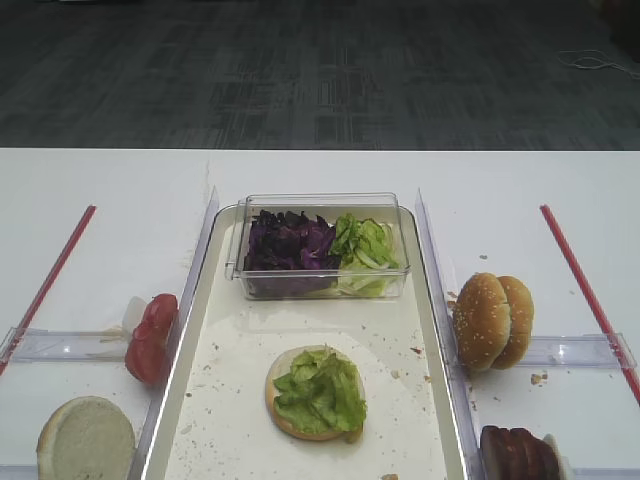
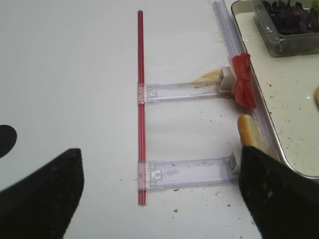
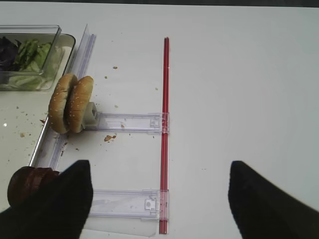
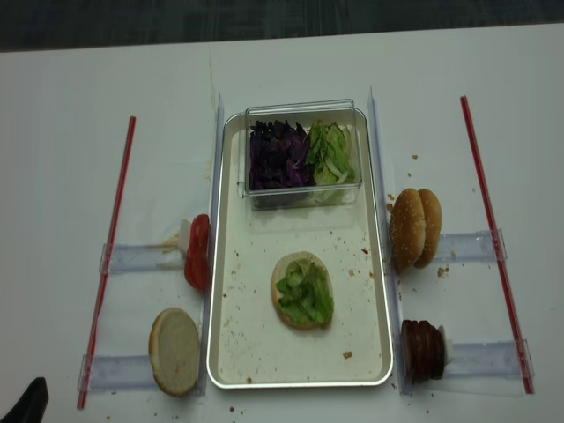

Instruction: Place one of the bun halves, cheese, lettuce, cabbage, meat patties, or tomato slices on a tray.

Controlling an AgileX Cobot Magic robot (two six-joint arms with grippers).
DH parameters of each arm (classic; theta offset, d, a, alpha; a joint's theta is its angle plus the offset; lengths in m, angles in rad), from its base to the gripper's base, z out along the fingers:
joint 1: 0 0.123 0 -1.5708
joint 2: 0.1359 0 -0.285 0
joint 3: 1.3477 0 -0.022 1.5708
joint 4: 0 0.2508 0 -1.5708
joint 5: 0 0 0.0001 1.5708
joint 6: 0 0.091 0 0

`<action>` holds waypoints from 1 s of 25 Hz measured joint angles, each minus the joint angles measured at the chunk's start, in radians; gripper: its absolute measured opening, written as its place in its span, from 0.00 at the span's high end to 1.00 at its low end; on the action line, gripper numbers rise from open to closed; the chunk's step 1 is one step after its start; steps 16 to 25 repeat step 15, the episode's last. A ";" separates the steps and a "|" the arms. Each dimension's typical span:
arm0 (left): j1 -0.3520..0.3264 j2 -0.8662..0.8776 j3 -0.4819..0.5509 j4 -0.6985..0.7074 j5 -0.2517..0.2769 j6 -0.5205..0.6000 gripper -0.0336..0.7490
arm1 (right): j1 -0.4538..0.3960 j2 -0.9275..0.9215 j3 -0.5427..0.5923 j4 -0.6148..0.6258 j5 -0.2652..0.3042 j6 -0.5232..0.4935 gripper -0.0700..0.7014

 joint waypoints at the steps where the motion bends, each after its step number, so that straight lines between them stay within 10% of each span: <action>1: 0.000 0.000 0.000 0.000 0.000 0.000 0.17 | 0.000 0.000 0.000 0.000 0.000 0.000 0.14; 25: 0.000 0.000 0.000 0.000 0.000 0.000 0.17 | 0.000 0.000 0.000 -0.002 0.000 0.003 0.14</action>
